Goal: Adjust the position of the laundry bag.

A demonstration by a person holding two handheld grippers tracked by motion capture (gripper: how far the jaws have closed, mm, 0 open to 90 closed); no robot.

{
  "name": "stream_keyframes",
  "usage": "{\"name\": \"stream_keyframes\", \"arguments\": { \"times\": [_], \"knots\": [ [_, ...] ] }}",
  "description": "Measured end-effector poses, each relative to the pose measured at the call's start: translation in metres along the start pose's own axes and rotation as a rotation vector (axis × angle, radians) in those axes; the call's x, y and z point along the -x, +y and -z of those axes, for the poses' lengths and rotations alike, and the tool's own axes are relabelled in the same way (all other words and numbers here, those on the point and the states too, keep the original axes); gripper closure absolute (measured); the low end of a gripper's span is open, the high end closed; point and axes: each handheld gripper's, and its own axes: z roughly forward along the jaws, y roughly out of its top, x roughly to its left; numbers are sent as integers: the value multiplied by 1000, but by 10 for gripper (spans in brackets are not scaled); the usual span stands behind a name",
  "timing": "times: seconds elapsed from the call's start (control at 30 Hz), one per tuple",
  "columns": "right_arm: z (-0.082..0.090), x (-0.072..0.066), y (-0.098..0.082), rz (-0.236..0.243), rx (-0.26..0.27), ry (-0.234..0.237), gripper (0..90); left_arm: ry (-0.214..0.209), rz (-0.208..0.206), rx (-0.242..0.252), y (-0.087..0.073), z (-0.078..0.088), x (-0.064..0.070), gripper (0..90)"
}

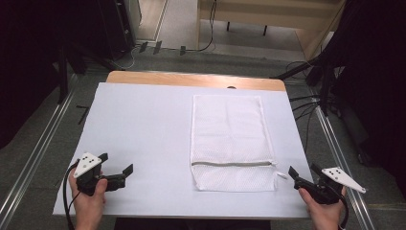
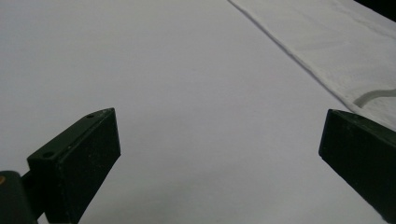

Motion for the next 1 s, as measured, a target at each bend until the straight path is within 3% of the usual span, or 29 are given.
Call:
{"name": "stream_keyframes", "arguments": {
  "times": [0.13,0.17,0.23,0.33,0.4,0.6,0.63,0.67,0.73,0.9,1.0],
  "knots": [
    [1,-6,-1,28,12,-4,233,3,-26,-7,6,-10,17,75],
    [1,-7,0,31,18,-3,239,3,-26,-7,6,-10,17,75],
    [2,-8,1,25,31,5,265,-13,-43,-22,10,-18,30,76],
    [1,-8,0,19,29,7,281,43,-73,-59,15,-32,48,168],
    [0,-9,-1,20,24,15,300,54,-101,-83,18,-41,57,206],
    [0,-12,-2,18,18,46,370,15,-67,-124,29,-78,82,480],
    [0,-12,-2,16,22,48,381,-15,-66,-141,31,-89,89,537],
    [0,-12,-2,16,22,48,381,-15,-66,-141,31,-89,89,567],
    [-1,-11,-2,12,27,56,388,-42,-88,-178,35,-106,99,594],
    [-2,-10,-4,9,10,69,416,-62,-60,-211,44,-137,110,662],
    [-2,-10,-4,12,8,82,421,-63,-21,-219,47,-149,114,689]
  ]
}}
